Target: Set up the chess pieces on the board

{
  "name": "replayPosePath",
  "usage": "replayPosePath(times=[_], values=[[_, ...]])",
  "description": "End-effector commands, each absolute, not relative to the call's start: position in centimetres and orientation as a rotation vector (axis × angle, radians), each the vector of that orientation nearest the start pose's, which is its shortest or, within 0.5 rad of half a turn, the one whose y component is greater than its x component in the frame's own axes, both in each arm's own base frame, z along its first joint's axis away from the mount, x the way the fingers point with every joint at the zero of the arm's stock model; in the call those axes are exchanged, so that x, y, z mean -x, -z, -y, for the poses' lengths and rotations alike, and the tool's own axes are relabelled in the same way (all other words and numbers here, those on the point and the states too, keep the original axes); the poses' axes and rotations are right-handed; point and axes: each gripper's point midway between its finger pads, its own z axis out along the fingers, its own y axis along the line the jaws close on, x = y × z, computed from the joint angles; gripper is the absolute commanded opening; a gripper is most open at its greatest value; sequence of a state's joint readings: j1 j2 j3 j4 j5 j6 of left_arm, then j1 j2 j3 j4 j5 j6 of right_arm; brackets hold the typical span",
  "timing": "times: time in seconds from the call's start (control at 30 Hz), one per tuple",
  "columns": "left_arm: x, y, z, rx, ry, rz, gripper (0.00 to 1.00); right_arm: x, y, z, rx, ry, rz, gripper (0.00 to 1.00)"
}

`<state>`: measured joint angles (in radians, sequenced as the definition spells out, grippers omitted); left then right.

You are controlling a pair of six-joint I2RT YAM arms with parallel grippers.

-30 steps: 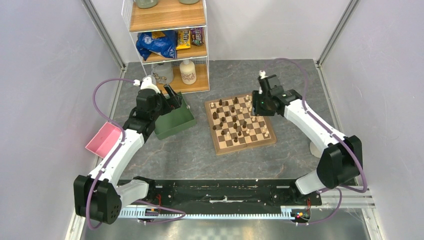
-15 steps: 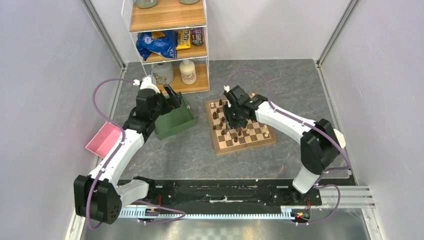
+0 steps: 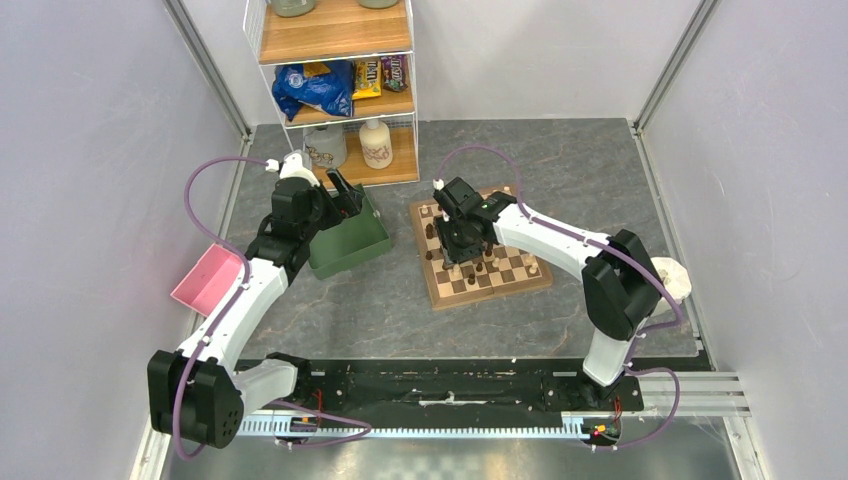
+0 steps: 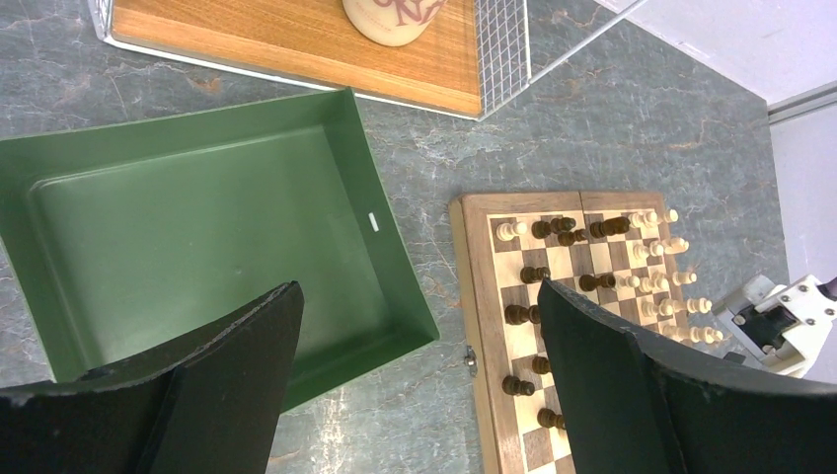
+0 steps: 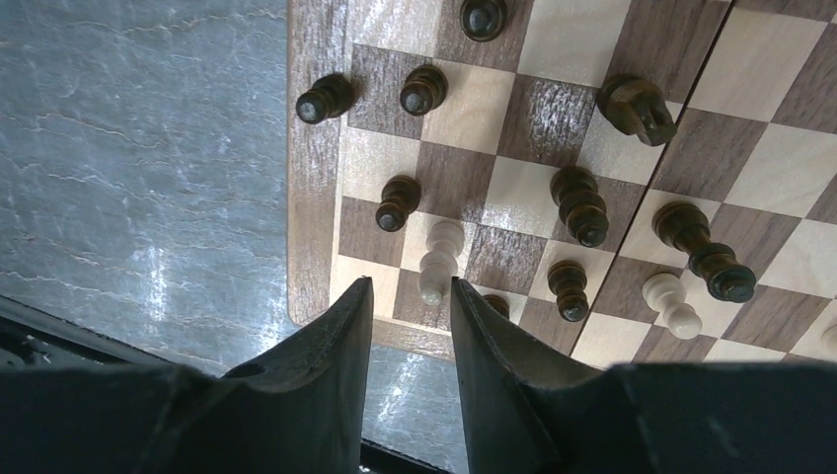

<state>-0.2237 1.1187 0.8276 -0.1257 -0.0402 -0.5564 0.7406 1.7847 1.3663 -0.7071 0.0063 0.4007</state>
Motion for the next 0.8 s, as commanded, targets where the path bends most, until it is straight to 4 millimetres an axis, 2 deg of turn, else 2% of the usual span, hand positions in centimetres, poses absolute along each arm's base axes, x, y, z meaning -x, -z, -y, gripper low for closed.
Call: replayPosePath(times=[0.0,0.57,0.77], values=[[-36.2,-21.5,9.6,0.354,0.478,-1.945,0.96,-29.1,-9.0,-28.0,0.449,-0.289,-2.686,0.42],[-36.1,-21.5,9.7,0.353,0.484,-1.945,0.96,-28.8,-8.0,-28.0,0.472,-0.267,-2.715,0.34],[-36.1,-21.4,9.6,0.356,0.481,-1.947,0.96,-28.8,-8.2,-27.9,0.472,-0.270,-2.711,0.22]])
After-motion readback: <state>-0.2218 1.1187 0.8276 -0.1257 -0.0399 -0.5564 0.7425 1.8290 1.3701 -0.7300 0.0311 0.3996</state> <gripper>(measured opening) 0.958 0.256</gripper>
